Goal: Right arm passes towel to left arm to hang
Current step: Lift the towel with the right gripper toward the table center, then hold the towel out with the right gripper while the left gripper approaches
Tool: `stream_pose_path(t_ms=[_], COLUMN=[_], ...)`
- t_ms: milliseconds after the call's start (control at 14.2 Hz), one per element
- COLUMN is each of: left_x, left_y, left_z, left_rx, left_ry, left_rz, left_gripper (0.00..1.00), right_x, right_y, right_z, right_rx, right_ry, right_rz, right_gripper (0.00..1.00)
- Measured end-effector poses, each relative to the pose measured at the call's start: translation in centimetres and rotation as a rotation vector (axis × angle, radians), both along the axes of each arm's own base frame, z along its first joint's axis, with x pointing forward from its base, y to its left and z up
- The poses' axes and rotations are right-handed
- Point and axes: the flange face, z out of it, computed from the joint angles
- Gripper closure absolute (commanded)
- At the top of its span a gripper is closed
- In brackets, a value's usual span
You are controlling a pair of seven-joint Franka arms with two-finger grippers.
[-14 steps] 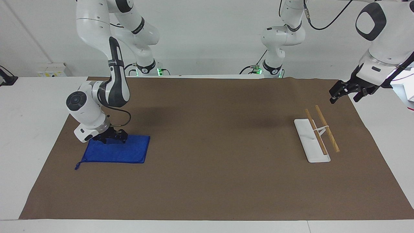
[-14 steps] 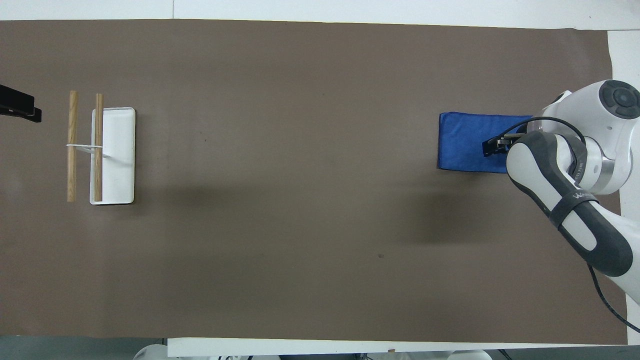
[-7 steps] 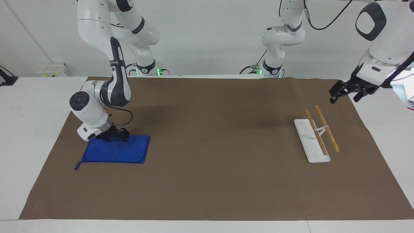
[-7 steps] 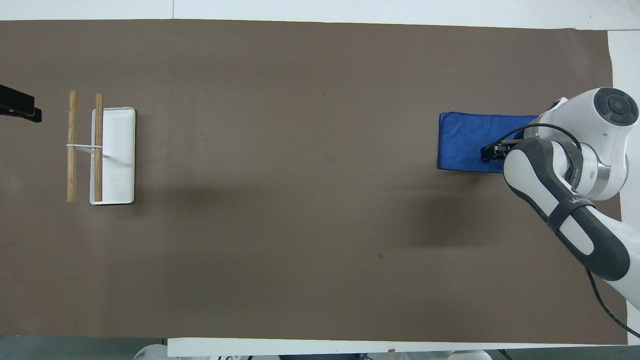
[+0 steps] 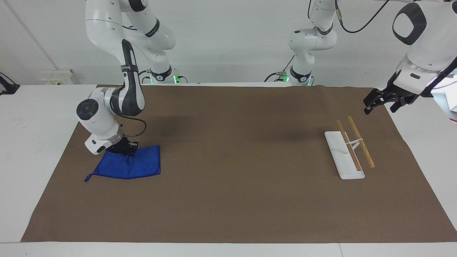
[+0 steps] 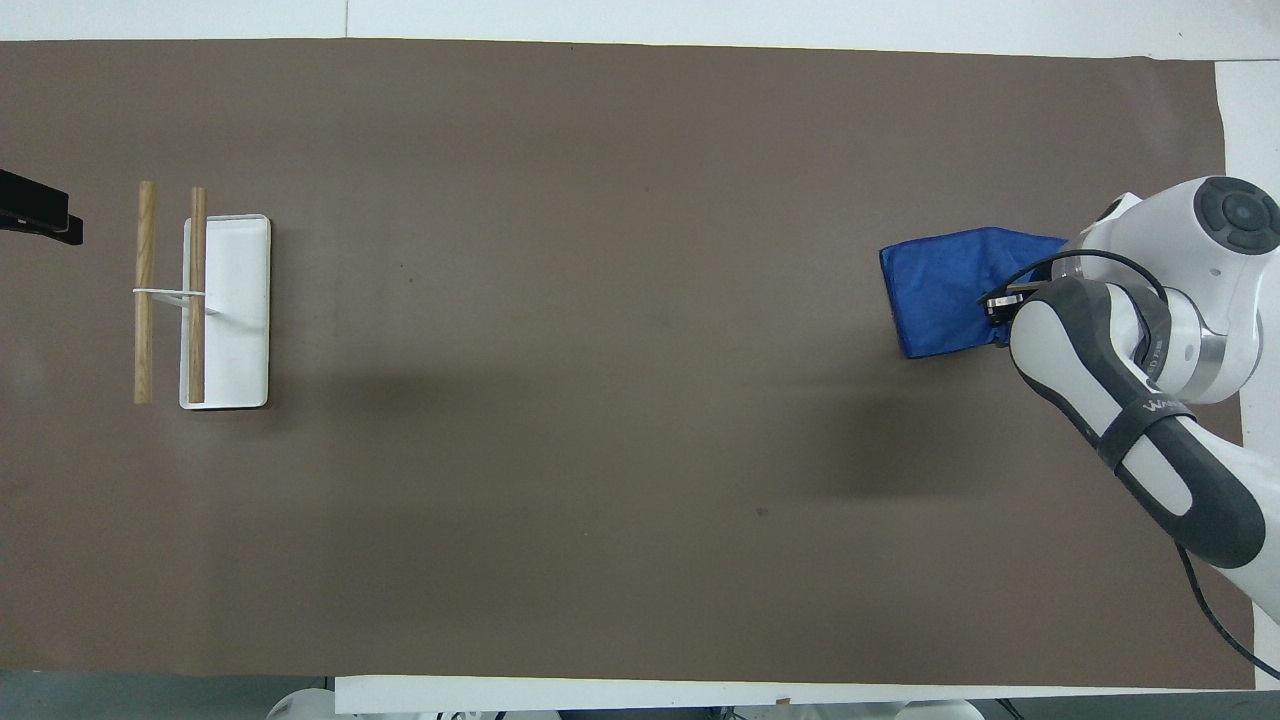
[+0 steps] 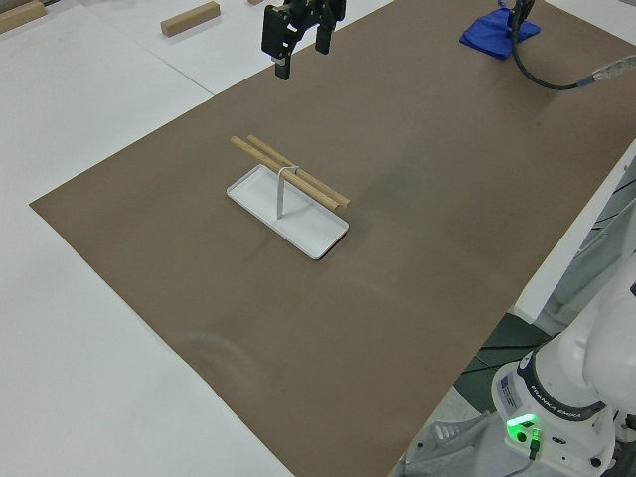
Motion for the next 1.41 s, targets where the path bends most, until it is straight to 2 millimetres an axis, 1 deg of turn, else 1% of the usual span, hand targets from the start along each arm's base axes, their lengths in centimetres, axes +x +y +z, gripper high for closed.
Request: stream_pose_path(t_ms=[212,282,353,424,494,635,776,847,988,1059,1129,1200,1341,1412], left_x=[0.0,0.0,0.0,0.0,0.0,0.0,0.0,0.0,-0.2,-0.5,-0.8,-1.0,-1.2,-1.5], left_y=[0.0,0.0,0.0,0.0,0.0,0.0,0.1,-0.2,-1.3,-2.2,-3.6,-5.5,-10.6,-13.2], left_z=[0.0,0.0,0.0,0.0,0.0,0.0,0.2,0.8,2.6,3.3,3.8,4.1,4.2,3.8], left_rx=[0.0,0.0,0.0,0.0,0.0,0.0,-0.007,-0.021,-0.043,-0.052,-0.059,-0.07,-0.113,-0.134], left_ry=[0.0,0.0,0.0,0.0,0.0,0.0,-0.008,-0.02,-0.055,-0.068,-0.075,-0.088,-0.147,-0.16], left_rz=[0.0,0.0,0.0,0.0,0.0,0.022,0.073,0.08,0.072,0.076,0.105,0.168,0.331,0.406], left_gripper=[0.0,0.0,0.0,0.0,0.0,0.0,0.0,0.0,0.0,0.0,0.0,0.0,0.0,0.0], right_x=[0.1,0.4,0.9,1.5,2.0,2.7,3.0,3.0,3.0,2.8,2.7,2.3,1.4,1.2], right_y=[0.2,0.4,0.7,1.4,2.5,6.2,10.8,12.9,16.3,17.8,19.7,21.8,25.9,27.5], right_z=[0.5,1.4,2.9,4.9,7.1,10.9,13.6,14.6,15.7,16.0,16.5,17.1,18.4,18.9], right_rx=[0.004,0.006,0.01,0.027,0.067,0.16,0.267,0.342,0.459,0.501,0.536,0.563,0.614,0.636], right_ry=[0.034,0.063,0.096,0.123,0.139,0.163,0.204,0.231,0.302,0.339,0.38,0.426,0.521,0.55], right_rz=[0.015,0.018,0.025,0.025,0.01,-0.066,-0.19,-0.273,-0.429,-0.492,-0.55,-0.607,-0.704,-0.748], right_gripper=[1.0,1.0,1.0,1.0,1.0,1.0,1.0,1.0,1.0,1.0,1.0,1.0,1.0,1.0])
